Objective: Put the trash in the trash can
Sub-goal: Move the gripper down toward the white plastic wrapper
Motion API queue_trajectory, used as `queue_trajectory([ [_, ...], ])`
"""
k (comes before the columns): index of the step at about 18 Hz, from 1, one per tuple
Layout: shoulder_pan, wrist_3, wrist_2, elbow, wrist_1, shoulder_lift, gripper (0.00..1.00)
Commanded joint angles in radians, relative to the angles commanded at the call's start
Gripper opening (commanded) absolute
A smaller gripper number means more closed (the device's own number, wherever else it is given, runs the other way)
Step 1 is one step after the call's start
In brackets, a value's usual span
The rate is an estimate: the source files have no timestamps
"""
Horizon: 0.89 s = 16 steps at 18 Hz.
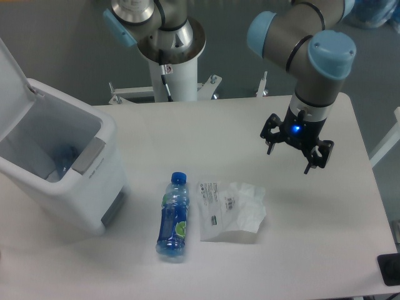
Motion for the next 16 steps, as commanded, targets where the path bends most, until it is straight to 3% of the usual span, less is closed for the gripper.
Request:
queue_trajectory([
  [7, -0.003, -0.029, -0.003, -0.012, 0.008, -0.002, 1.00],
  [9, -0.021, -0.067, -0.008, -0.032, 0.053, -0.008, 1.00],
  [12, -0.031, -0.075, -0.050, -0.098, 0.211, -0.023, 1.00],
  [16, -0.038, -0.078, -0.069, -0.107, 0.236, -0.064, 1.00],
])
